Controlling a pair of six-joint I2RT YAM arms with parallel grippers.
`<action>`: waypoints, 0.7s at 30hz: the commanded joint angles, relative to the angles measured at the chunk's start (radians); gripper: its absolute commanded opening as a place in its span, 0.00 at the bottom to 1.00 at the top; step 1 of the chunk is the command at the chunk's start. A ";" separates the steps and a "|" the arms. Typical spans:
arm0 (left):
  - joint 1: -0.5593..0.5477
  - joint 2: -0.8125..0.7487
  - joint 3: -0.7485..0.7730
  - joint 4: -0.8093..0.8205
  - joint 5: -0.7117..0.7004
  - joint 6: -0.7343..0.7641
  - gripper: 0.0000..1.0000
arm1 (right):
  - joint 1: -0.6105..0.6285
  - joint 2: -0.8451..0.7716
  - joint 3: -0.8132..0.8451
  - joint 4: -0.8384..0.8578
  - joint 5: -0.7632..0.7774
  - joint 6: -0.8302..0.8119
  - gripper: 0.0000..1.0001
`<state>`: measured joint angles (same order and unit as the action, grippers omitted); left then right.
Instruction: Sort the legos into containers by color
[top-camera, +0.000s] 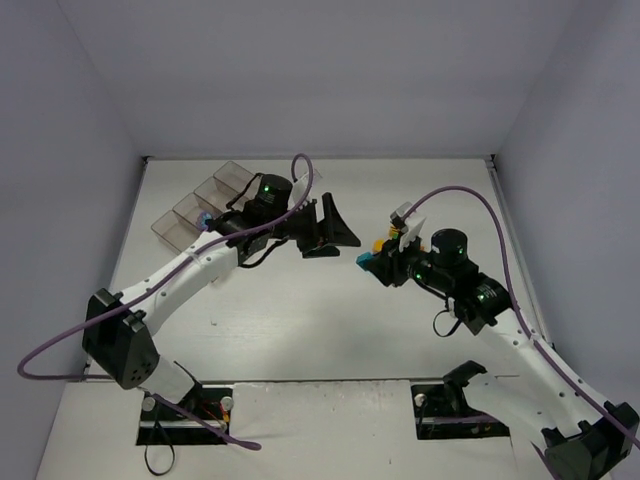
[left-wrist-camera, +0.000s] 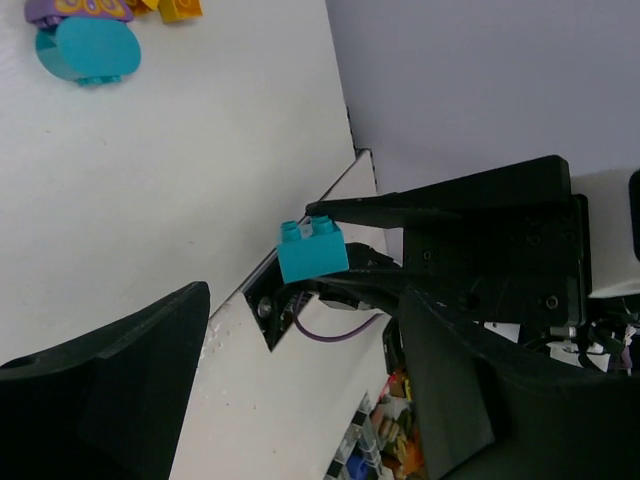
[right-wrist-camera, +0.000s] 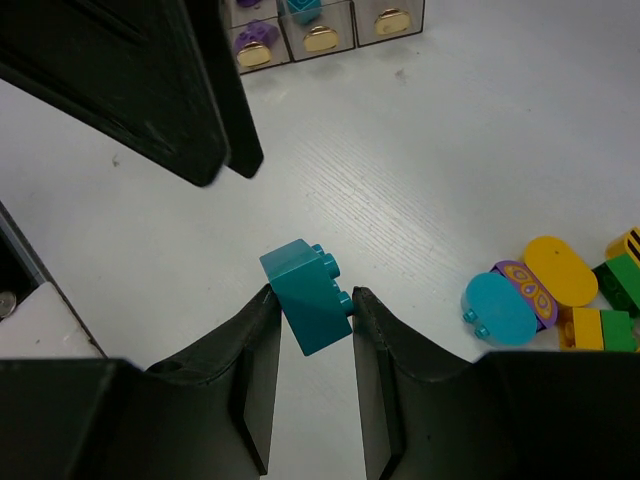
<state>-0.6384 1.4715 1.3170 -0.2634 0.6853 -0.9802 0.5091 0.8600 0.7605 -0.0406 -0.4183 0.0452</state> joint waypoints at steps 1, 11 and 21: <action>-0.035 0.026 0.076 0.090 0.033 -0.083 0.70 | 0.014 0.007 0.010 0.091 -0.028 -0.021 0.00; -0.096 0.124 0.130 0.026 0.036 -0.086 0.70 | 0.017 0.007 -0.003 0.094 0.019 -0.038 0.00; -0.104 0.170 0.140 0.024 0.033 -0.072 0.53 | 0.017 0.014 -0.013 0.099 0.036 -0.038 0.00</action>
<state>-0.7326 1.6424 1.3994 -0.2646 0.7036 -1.0588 0.5190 0.8661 0.7433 -0.0322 -0.3973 0.0208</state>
